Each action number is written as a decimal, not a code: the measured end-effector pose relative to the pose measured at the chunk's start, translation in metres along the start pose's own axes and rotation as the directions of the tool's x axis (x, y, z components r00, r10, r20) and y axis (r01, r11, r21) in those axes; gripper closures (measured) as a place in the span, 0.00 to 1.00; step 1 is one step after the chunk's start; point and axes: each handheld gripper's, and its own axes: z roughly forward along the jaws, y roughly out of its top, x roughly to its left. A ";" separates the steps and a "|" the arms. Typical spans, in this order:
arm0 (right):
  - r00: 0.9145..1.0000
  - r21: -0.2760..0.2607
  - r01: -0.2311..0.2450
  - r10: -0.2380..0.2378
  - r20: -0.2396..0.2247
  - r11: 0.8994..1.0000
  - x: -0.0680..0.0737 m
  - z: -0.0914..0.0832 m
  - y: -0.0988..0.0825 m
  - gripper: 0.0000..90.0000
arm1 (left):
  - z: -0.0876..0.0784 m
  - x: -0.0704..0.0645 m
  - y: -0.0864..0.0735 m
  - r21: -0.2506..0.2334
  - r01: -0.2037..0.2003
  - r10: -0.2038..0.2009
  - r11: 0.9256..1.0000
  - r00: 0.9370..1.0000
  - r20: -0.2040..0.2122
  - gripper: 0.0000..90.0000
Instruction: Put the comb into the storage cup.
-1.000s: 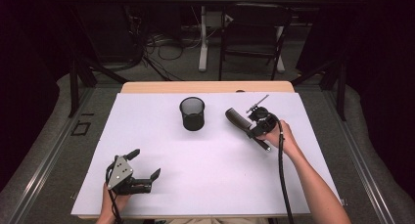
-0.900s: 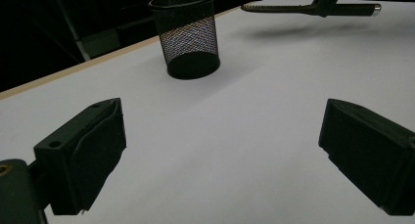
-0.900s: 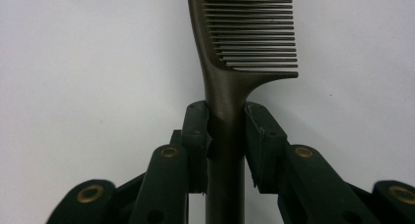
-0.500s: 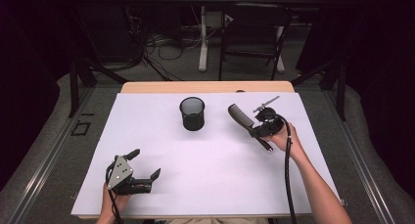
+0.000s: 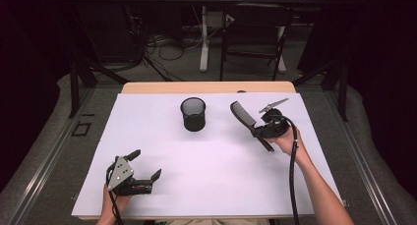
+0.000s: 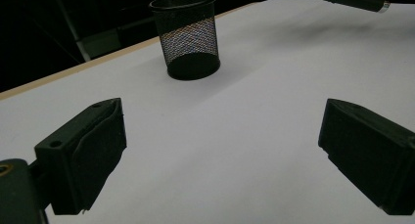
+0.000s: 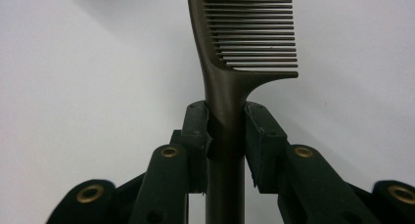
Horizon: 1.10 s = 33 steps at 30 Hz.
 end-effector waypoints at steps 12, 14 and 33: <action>1.000 -0.065 0.000 0.001 0.011 0.998 0.002 -0.005 -0.004 0.80 | 0.000 0.000 0.000 0.000 -0.005 0.005 1.000 1.000 -0.002 0.05; 1.000 -0.068 0.001 0.000 0.011 0.998 0.002 -0.005 -0.004 0.80 | -0.001 0.000 0.000 0.000 -0.004 0.004 1.000 1.000 -0.002 0.05; 1.000 -0.124 0.013 -0.011 0.022 0.992 0.008 -0.008 -0.004 0.80 | -0.001 0.000 0.000 -0.001 -0.006 0.006 1.000 1.000 -0.003 0.05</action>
